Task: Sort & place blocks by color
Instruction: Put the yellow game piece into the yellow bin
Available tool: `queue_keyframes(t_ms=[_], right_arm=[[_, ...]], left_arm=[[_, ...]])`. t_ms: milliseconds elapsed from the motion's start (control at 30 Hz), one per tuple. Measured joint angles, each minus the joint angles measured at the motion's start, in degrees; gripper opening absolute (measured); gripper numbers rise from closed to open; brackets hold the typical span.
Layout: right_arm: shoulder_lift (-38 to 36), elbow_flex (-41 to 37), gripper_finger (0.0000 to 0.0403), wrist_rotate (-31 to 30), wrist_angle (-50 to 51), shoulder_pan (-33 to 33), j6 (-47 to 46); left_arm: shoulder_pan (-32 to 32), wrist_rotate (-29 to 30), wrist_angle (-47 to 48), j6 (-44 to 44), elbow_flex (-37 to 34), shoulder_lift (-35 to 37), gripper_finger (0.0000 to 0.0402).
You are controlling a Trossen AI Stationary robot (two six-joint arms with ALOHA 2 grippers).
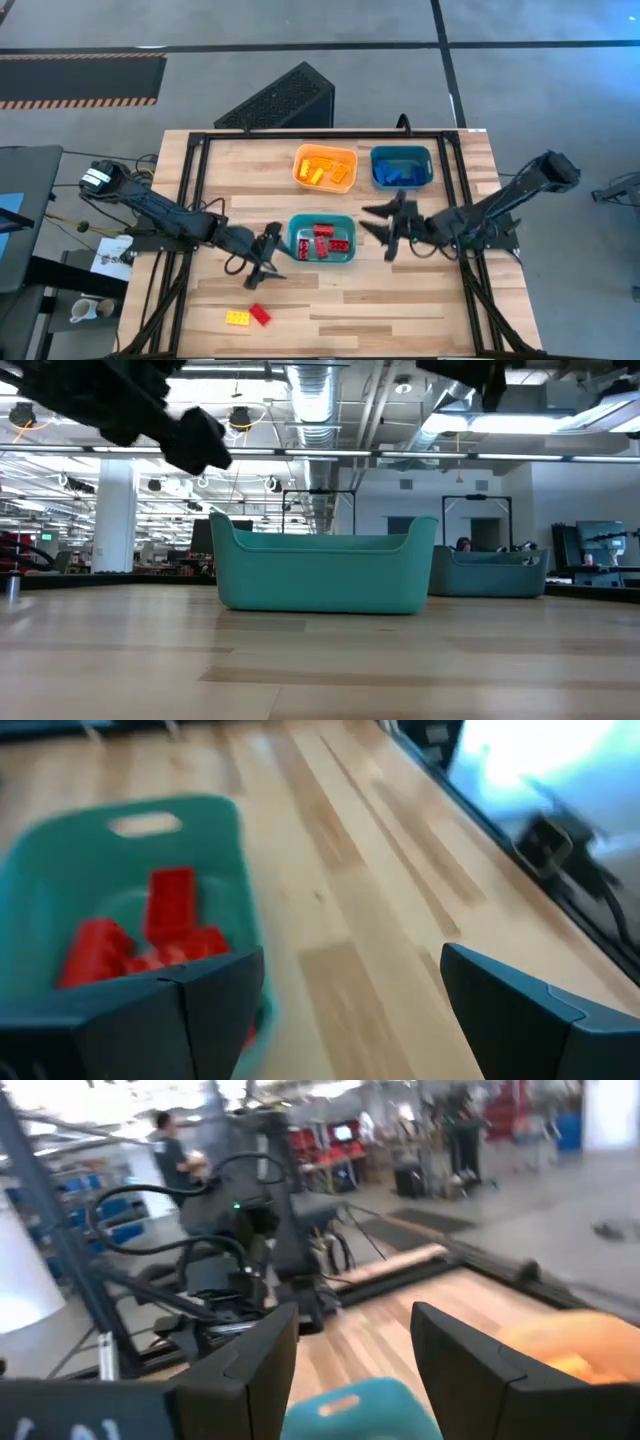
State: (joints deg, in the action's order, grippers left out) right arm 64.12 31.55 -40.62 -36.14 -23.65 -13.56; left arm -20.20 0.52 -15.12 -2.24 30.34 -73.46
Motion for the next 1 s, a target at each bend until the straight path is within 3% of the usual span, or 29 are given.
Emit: queue_keyframes(t_ms=[167,267,467,667,867,1000], right_arm=[[8.4,0.0,0.0215,-0.4,-14.0,-3.8,8.8],[11.9,0.1,0.0214,-0.4,-18.7,-3.4,10.9],[13.1,0.2,0.0214,0.1,-19.3,-2.0,7.9],[13.1,0.2,0.0212,1.8,-19.3,-2.6,8.0],[13.1,0.2,0.0211,1.9,-19.3,-2.9,7.6],[13.1,0.2,0.0211,1.9,-19.2,-3.4,7.6]], left_arm=[[-6.4,1.4,18.9,-4.4,6.3,-0.2,0.0290],[-9.9,0.2,25.4,-10.2,7.2,-0.8,0.0290],[-18.4,-1.0,28.9,-23.6,7.3,-0.8,0.0290],[-26.1,3.0,29.0,-32.7,7.3,-0.8,0.0290],[-29.9,3.9,29.7,-39.1,7.3,-2.2,0.0290],[-31.1,1.5,30.2,-41.8,7.4,-5.1,0.0290]])
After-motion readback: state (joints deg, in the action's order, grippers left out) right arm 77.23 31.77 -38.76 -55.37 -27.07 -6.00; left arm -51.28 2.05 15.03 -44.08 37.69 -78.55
